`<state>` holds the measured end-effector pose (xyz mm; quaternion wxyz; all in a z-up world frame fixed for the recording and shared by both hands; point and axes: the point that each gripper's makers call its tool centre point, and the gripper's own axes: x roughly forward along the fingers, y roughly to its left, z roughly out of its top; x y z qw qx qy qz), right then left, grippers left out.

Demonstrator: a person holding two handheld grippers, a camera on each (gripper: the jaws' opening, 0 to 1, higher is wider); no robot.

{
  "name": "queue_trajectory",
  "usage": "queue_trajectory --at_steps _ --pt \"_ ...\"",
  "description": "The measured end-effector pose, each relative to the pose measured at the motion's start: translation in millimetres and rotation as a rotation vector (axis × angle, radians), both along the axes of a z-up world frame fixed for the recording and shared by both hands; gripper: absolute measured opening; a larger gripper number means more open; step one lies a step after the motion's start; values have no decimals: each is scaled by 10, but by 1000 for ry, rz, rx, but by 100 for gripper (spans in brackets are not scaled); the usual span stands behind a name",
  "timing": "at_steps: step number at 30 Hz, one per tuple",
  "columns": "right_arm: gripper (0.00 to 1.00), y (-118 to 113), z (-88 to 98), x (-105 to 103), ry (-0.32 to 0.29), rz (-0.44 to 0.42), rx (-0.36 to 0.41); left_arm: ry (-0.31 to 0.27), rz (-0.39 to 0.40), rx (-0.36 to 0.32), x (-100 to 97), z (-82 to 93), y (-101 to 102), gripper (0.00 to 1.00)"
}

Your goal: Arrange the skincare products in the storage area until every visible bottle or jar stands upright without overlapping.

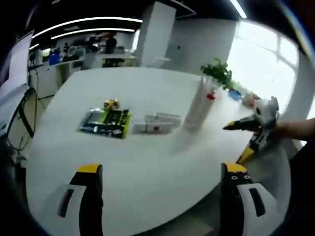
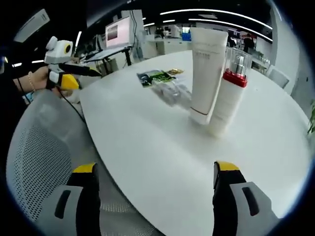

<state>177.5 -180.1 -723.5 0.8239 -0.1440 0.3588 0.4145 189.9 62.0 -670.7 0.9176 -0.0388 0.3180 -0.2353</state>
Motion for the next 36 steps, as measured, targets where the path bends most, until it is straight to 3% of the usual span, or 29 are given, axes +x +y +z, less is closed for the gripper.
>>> queue_trajectory --at_steps 6,10,15,18,22,24,36 --pt "94 54 -13 -27 14 31 -12 -4 1 14 2 -34 -15 95" --pt "92 228 44 -39 26 101 -21 -48 -6 38 29 -14 -19 94" --pt "91 458 96 61 21 161 -18 -53 -9 31 43 -26 -1 94" --pt "91 585 111 101 11 253 -50 -61 5 6 46 3 -2 93" --pt "90 708 143 210 -11 305 -82 -68 26 17 57 10 22 95" --pt "89 781 158 253 -19 315 -85 -57 34 -10 55 7 29 95" --pt "83 1134 148 592 -55 395 -150 -50 25 -5 46 5 4 94"
